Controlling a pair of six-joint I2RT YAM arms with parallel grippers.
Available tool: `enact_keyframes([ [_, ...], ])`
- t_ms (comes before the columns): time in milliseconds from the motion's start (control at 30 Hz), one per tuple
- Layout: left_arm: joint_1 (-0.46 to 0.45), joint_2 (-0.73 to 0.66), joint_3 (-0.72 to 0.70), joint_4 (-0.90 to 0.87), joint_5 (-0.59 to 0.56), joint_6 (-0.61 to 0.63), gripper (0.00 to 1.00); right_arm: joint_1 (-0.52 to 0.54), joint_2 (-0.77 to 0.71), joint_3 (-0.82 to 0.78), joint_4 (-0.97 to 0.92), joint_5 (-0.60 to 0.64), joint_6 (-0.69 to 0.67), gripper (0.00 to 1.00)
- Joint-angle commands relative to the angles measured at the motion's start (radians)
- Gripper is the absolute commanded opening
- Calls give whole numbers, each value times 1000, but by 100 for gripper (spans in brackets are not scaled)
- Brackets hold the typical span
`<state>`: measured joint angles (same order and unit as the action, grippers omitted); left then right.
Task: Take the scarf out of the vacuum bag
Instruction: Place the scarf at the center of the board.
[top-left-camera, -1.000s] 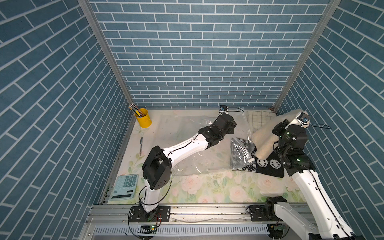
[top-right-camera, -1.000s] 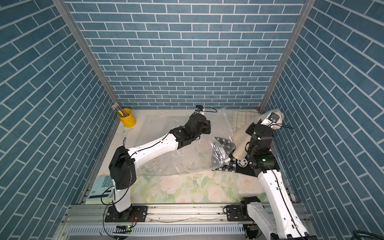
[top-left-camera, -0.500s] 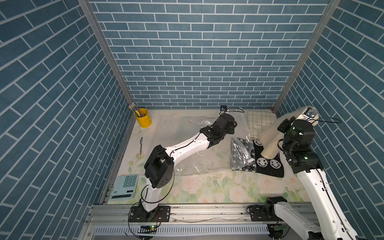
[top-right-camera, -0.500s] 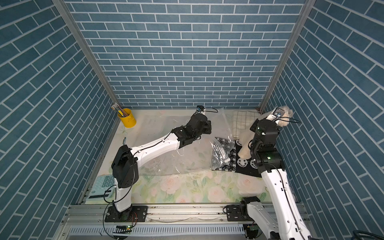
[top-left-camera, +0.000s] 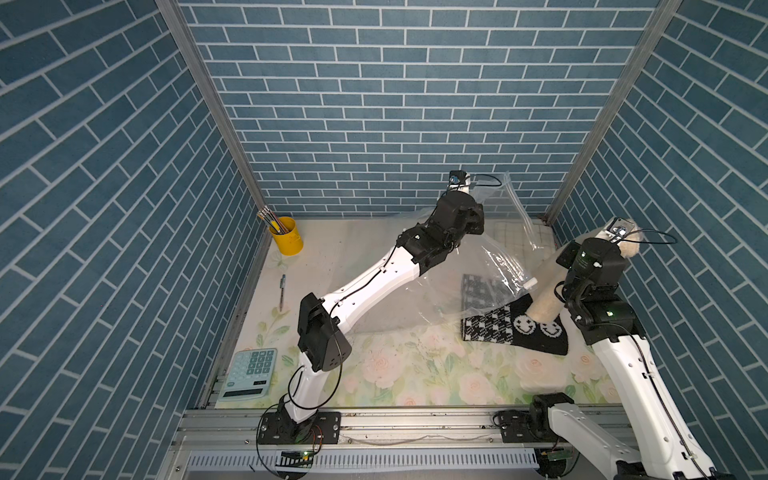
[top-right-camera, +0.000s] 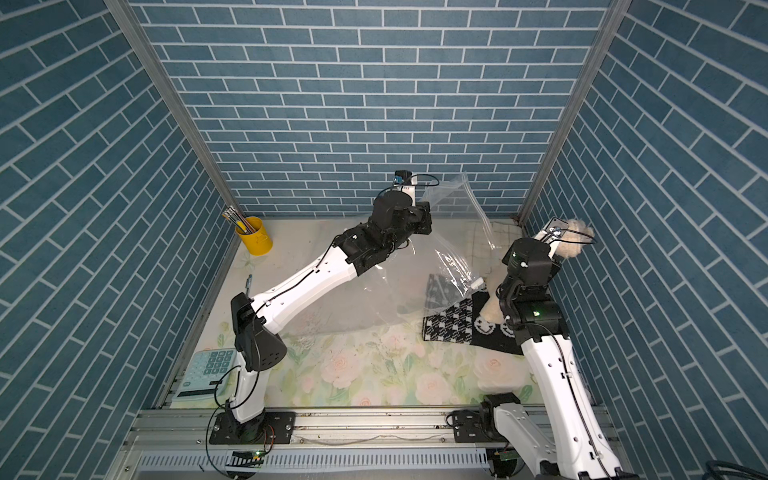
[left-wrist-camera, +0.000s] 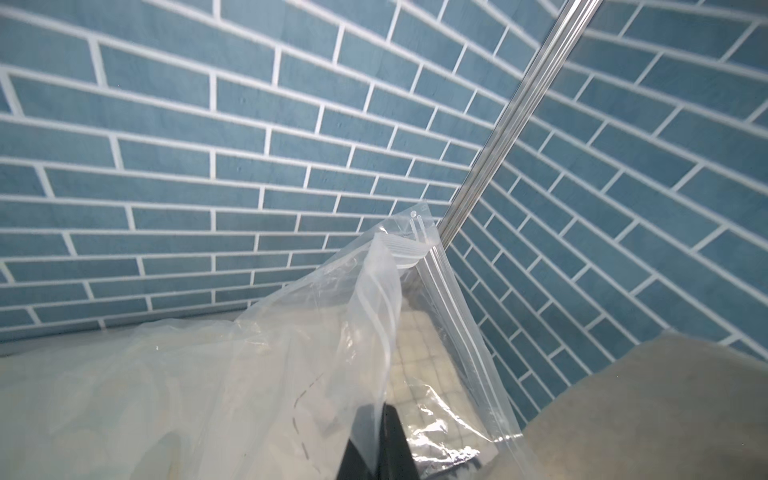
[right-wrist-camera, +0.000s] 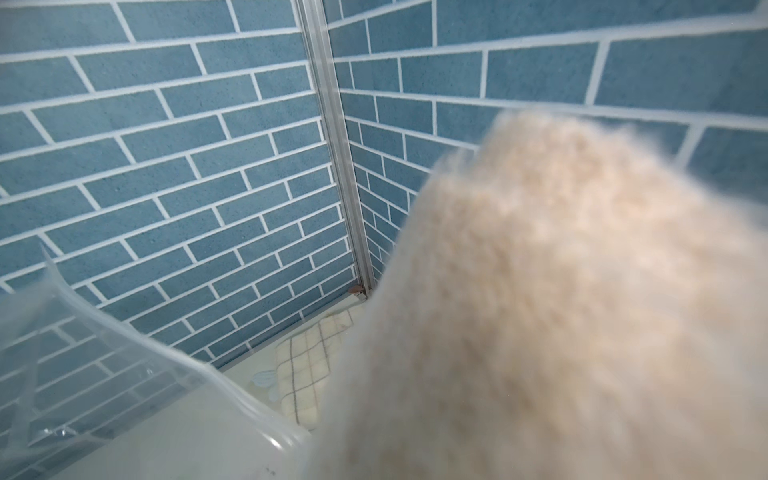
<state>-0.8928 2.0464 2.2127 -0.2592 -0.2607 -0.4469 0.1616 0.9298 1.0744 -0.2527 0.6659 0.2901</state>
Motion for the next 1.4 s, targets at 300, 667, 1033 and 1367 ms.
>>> enact_keyframes([
  [300,118,-96,116,-89,-13,55,0,3,73,-6,140,-673,107,0],
  [667,205,-231,127,-26,173,-15,0,79,149,-147,433,-1094,310,0],
  [1033,218,-273,129,-64,156,-14,0,256,339,-274,835,-1237,539,0],
  [1367,222,-313,81,-64,139,-10,0,274,658,-257,861,-1155,521,0],
])
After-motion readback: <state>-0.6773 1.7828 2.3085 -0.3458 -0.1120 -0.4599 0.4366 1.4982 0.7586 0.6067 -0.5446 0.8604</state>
